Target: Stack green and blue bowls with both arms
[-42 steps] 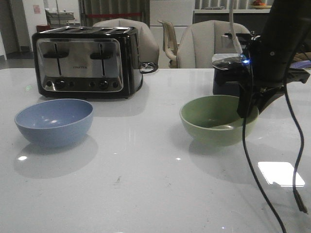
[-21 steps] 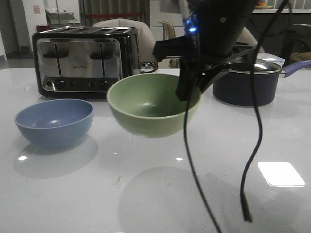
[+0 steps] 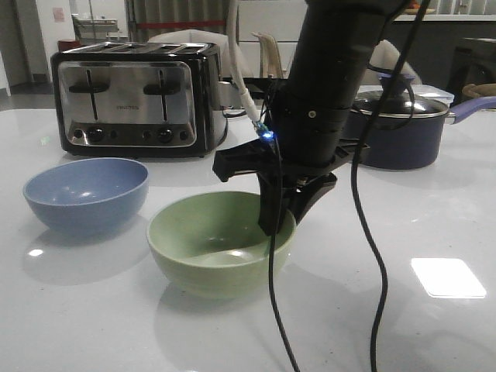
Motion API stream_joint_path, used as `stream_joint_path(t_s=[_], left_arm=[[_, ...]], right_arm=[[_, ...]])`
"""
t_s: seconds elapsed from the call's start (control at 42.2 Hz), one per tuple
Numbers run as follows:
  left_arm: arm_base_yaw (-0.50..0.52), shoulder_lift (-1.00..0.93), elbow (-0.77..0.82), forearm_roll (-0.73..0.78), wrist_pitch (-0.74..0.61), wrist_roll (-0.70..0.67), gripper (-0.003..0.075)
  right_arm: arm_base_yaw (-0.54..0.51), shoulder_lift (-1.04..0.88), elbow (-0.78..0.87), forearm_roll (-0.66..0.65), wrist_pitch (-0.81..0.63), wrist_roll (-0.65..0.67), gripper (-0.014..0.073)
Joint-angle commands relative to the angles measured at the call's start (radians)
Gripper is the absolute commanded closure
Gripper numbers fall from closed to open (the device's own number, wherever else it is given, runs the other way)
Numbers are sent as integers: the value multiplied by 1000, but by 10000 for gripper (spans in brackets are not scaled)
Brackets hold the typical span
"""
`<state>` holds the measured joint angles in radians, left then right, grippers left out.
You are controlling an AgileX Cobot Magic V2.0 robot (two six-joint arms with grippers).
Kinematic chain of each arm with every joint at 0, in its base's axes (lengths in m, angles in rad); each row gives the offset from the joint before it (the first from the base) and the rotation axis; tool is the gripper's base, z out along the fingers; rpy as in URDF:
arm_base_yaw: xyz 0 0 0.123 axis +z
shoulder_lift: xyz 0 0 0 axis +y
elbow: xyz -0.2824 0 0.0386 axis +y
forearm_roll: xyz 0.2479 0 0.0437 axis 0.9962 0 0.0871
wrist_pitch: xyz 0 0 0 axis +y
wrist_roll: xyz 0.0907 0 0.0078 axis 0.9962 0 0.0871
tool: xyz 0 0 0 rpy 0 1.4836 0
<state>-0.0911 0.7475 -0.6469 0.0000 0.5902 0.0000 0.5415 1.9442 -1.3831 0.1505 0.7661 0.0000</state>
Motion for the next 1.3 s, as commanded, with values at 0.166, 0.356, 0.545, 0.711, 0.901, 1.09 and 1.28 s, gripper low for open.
stream_joint_path(t_s=[0.166, 0.356, 0.545, 0.711, 0.901, 1.09, 1.28], left_arm=[[-4, -2, -37, 0, -75, 0, 242], [-4, -2, -37, 0, -75, 0, 242], [-4, -2, -37, 0, -75, 0, 242], [-4, -2, -37, 0, -75, 0, 242], [-4, -2, -37, 0, -75, 0, 242], [-4, 3, -37, 0, -75, 0, 242], [-82, 77, -81, 0, -43, 57, 242]], right_arm=[[0, -100, -29, -31, -14, -13, 104], [0, -255, -21, -67, -10, -13, 109], [0, -482, 92, -101, -45, -13, 109], [0, -661, 231, -121, -50, -13, 109], [0, -856, 412, -135, -61, -13, 109], [0, -1027, 579, -135, -98, -13, 109], [0, -1113, 637, -135, -118, -13, 109]])
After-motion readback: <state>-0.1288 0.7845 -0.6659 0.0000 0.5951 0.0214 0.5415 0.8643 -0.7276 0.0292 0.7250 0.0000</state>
